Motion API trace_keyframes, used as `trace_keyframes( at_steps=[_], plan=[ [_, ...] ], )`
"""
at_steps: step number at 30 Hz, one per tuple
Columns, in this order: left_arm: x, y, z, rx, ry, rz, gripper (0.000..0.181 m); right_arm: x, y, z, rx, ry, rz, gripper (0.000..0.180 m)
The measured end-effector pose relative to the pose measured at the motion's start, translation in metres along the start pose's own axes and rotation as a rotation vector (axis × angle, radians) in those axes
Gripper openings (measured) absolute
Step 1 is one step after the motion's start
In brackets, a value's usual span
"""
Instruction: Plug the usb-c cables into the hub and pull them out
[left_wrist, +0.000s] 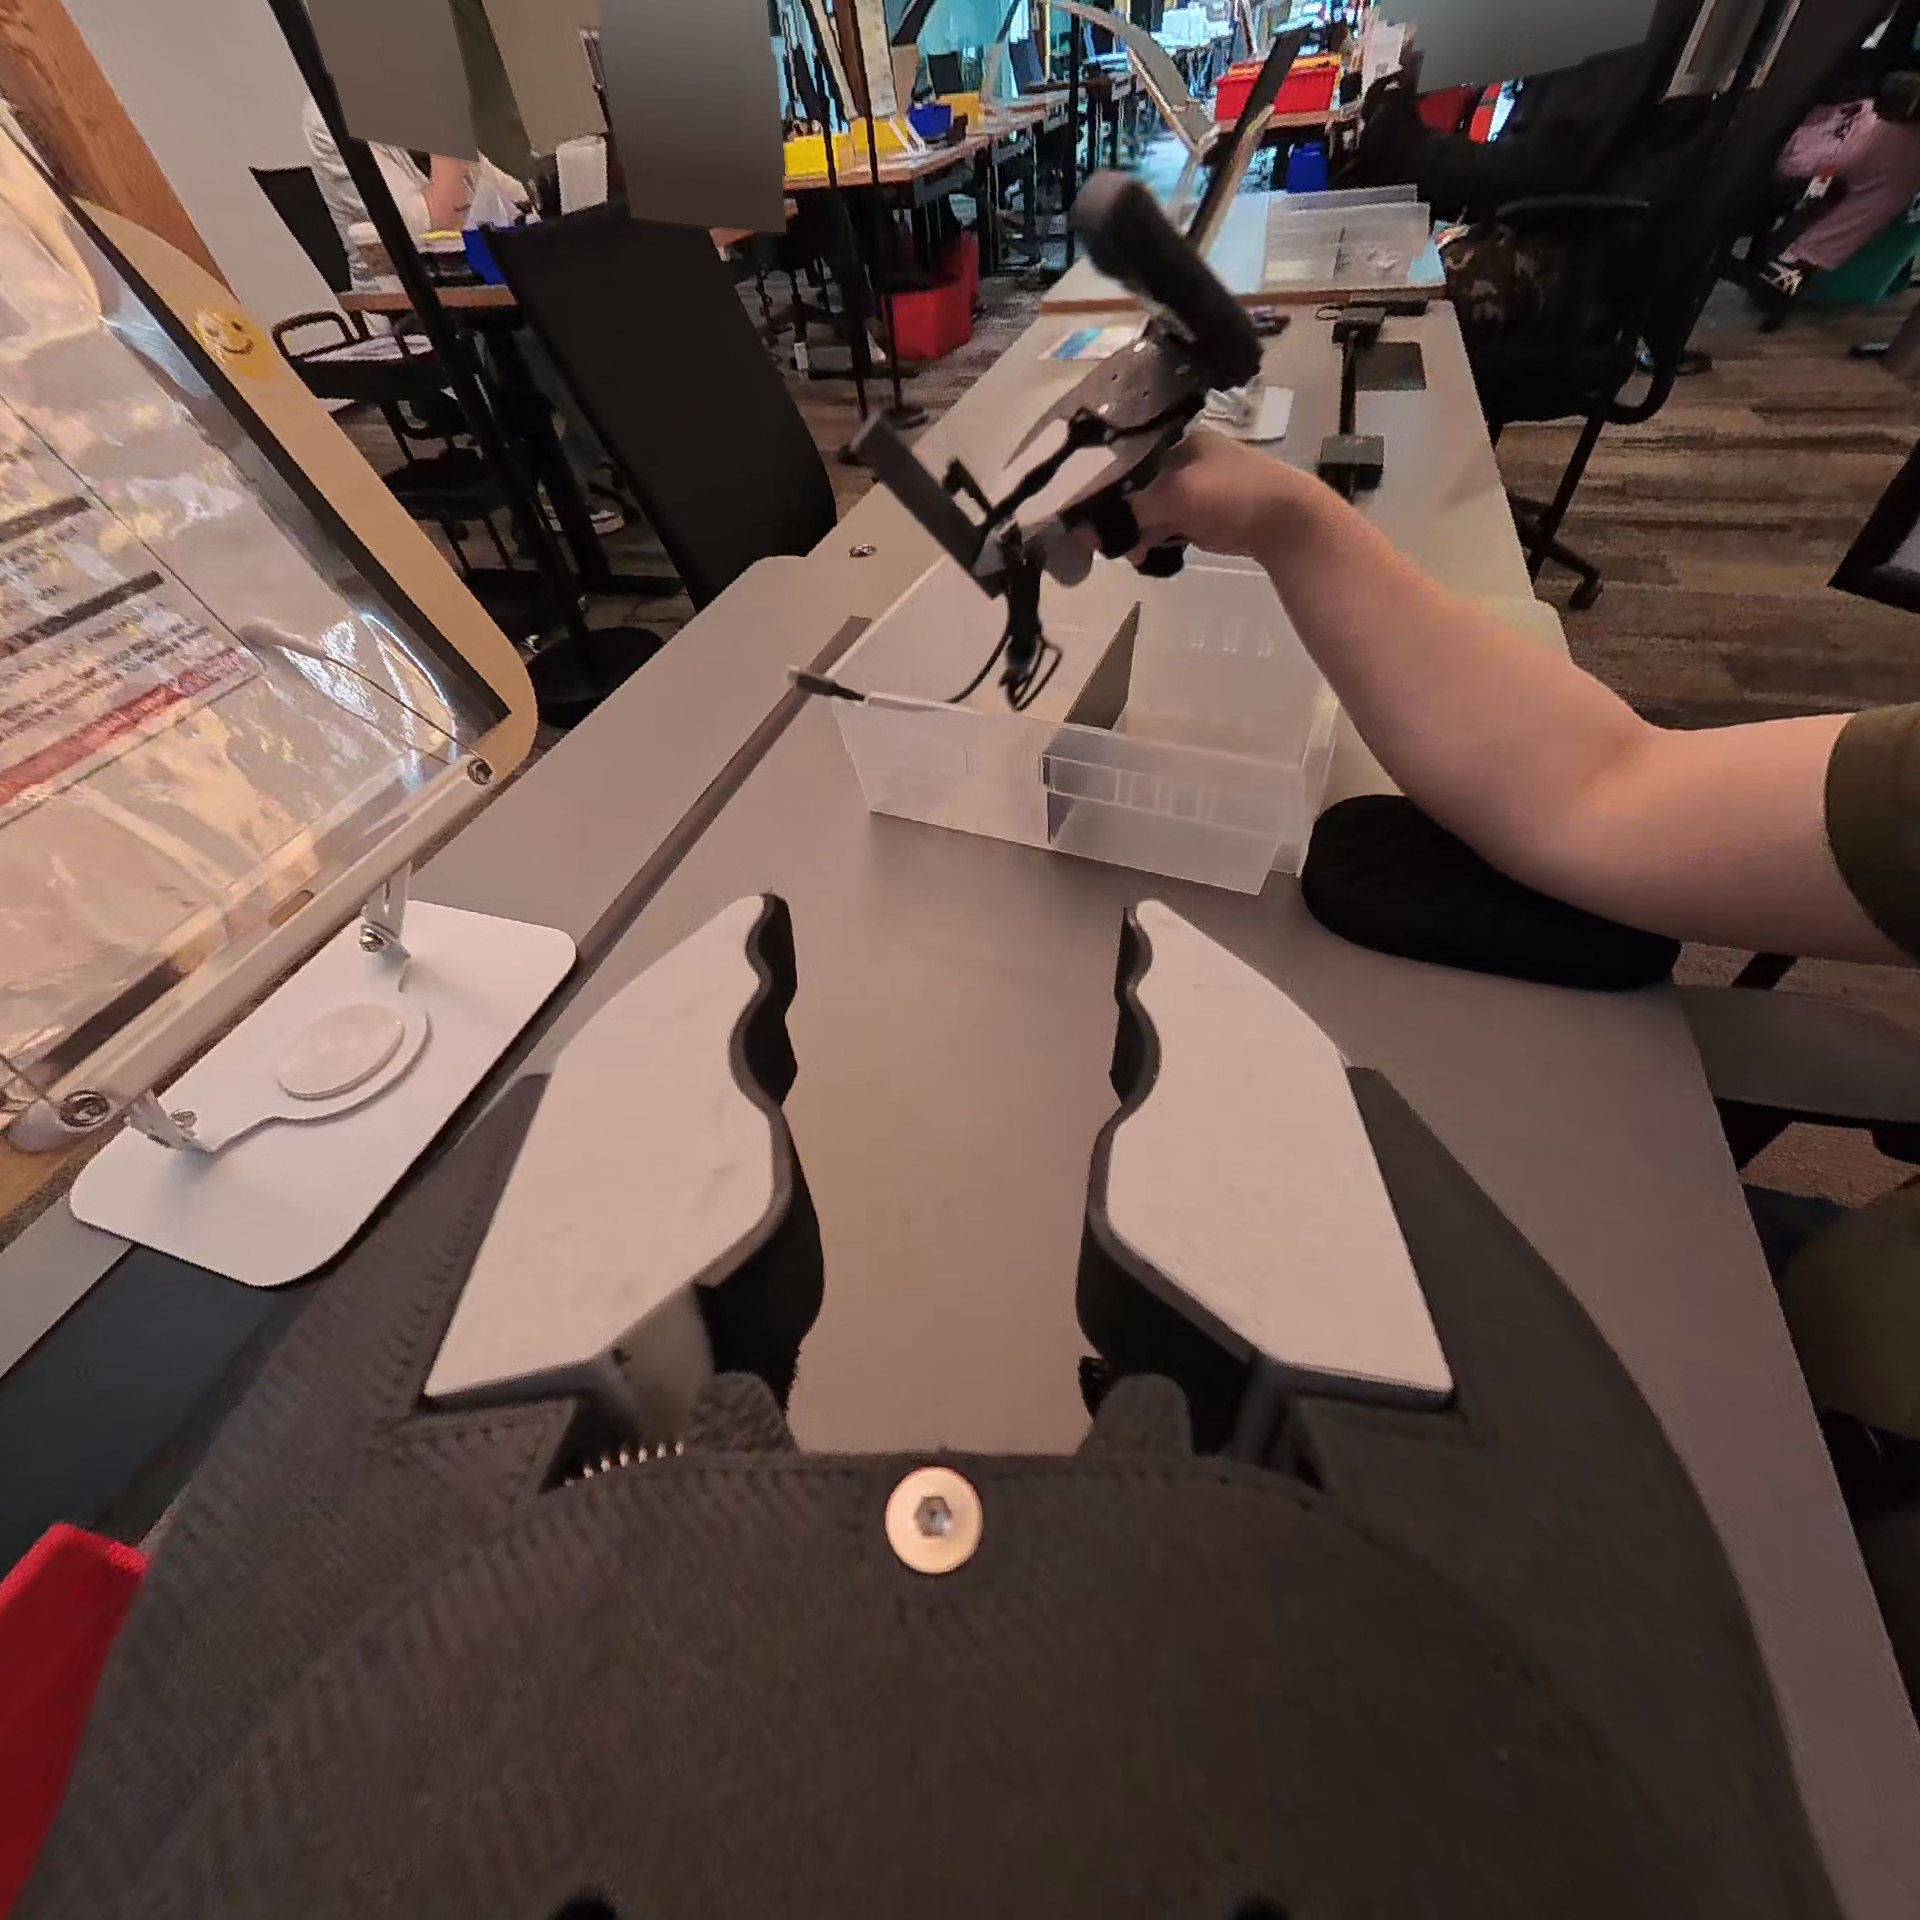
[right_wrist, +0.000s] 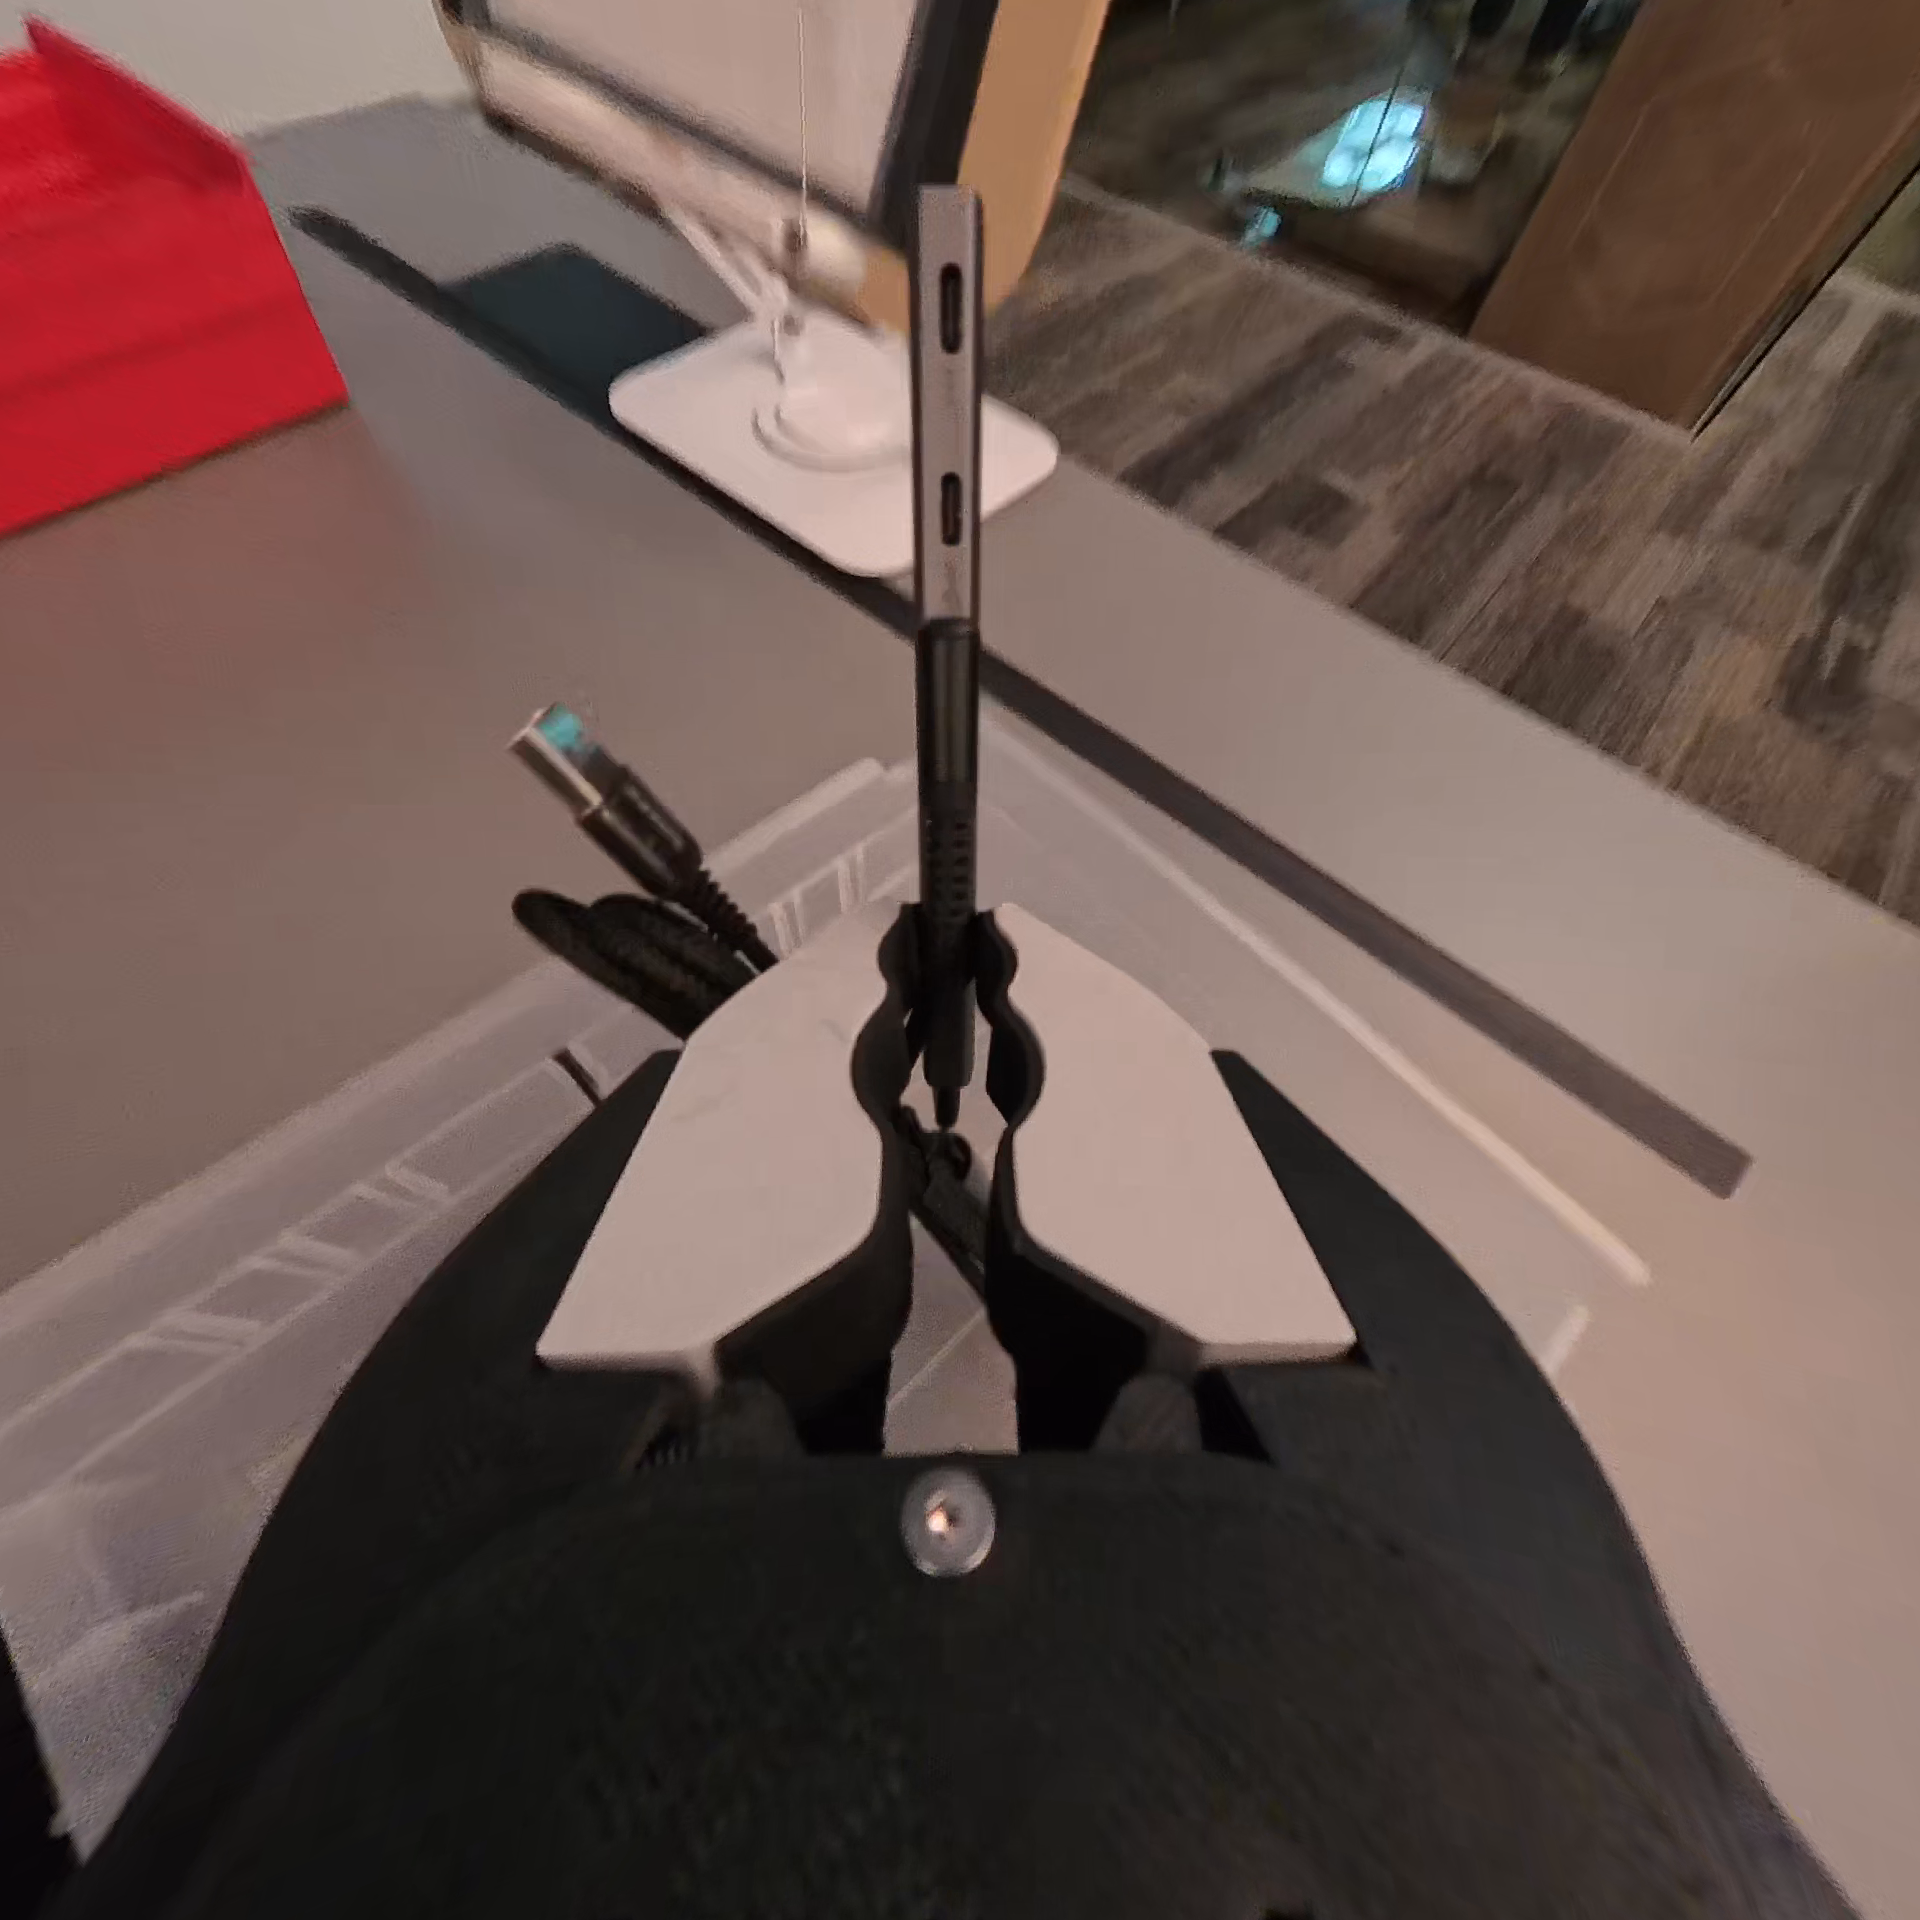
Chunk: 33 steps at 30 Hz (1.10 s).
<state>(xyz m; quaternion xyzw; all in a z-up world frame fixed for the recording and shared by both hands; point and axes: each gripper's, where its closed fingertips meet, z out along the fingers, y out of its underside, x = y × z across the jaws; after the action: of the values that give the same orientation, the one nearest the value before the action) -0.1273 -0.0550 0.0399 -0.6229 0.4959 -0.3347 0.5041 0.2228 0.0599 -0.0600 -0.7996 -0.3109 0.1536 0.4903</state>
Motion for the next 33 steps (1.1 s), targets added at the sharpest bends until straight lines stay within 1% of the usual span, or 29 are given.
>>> trace_keyframes(
  at_steps=[4,6,8,10,11,14,15,17,20,21,22,25,26,27,29,31,33],
  plan=[
    [0.001,0.003,0.003,-0.012,0.012,-0.007,0.059,0.006,0.06,0.031,-0.315,0.017,0.026,0.011],
    [0.001,0.004,0.004,-0.019,0.013,-0.005,0.059,0.001,0.078,0.045,-0.417,0.001,0.007,0.011],
    [0.001,0.005,0.004,-0.025,0.01,-0.003,0.059,0.001,0.084,0.053,-0.471,0.018,0.001,0.011],
    [0.0,0.005,0.003,-0.027,0.004,-0.001,0.06,0.003,0.082,0.052,-0.489,0.051,-0.019,0.011],
    [-0.001,0.004,0.001,-0.026,-0.004,0.002,0.06,0.004,0.08,0.052,-0.478,0.062,-0.031,0.015],
    [-0.01,0.001,-0.013,-0.023,-0.059,0.008,0.062,0.007,0.078,0.041,-0.493,0.095,-0.047,0.039],
    [-0.016,0.0,-0.021,-0.026,-0.093,0.008,0.063,0.009,0.076,0.036,-0.502,0.114,-0.05,0.042],
    [-0.035,0.003,-0.043,-0.058,-0.207,-0.004,0.063,0.009,0.073,0.024,-0.532,0.141,-0.064,0.042],
    [-0.068,0.032,-0.084,-0.225,-0.41,-0.05,0.066,0.003,0.061,0.013,-0.515,0.145,-0.032,0.039],
    [-0.076,0.04,-0.096,-0.259,-0.458,-0.062,0.067,0.006,0.062,0.011,-0.524,0.164,-0.011,0.032],
    [-0.08,0.043,-0.106,-0.27,-0.483,-0.076,0.067,0.01,0.068,0.01,-0.548,0.174,0.008,0.03],
    [-0.081,0.049,-0.121,-0.264,-0.476,-0.14,0.065,0.011,0.092,0.014,-0.624,0.137,0.045,0.029],
    [-0.082,0.052,-0.126,-0.273,-0.481,-0.153,0.064,0.017,0.093,0.016,-0.62,0.171,0.063,0.021],
    [-0.085,0.058,-0.132,-0.3,-0.496,-0.162,0.061,0.019,0.095,0.014,-0.632,0.176,0.08,0.023],
    [-0.092,0.083,-0.146,-0.421,-0.549,-0.188,0.054,0.02,0.092,0.011,-0.626,0.185,0.094,0.024],
    [-0.097,0.121,-0.162,-0.608,-0.585,-0.238,0.054,0.023,0.08,0.007,-0.586,0.223,0.07,0.027],
    [-0.09,0.158,-0.169,-0.779,-0.524,-0.306,0.054,0.026,0.063,0.002,-0.54,0.277,0.038,0.031]
  ],
)
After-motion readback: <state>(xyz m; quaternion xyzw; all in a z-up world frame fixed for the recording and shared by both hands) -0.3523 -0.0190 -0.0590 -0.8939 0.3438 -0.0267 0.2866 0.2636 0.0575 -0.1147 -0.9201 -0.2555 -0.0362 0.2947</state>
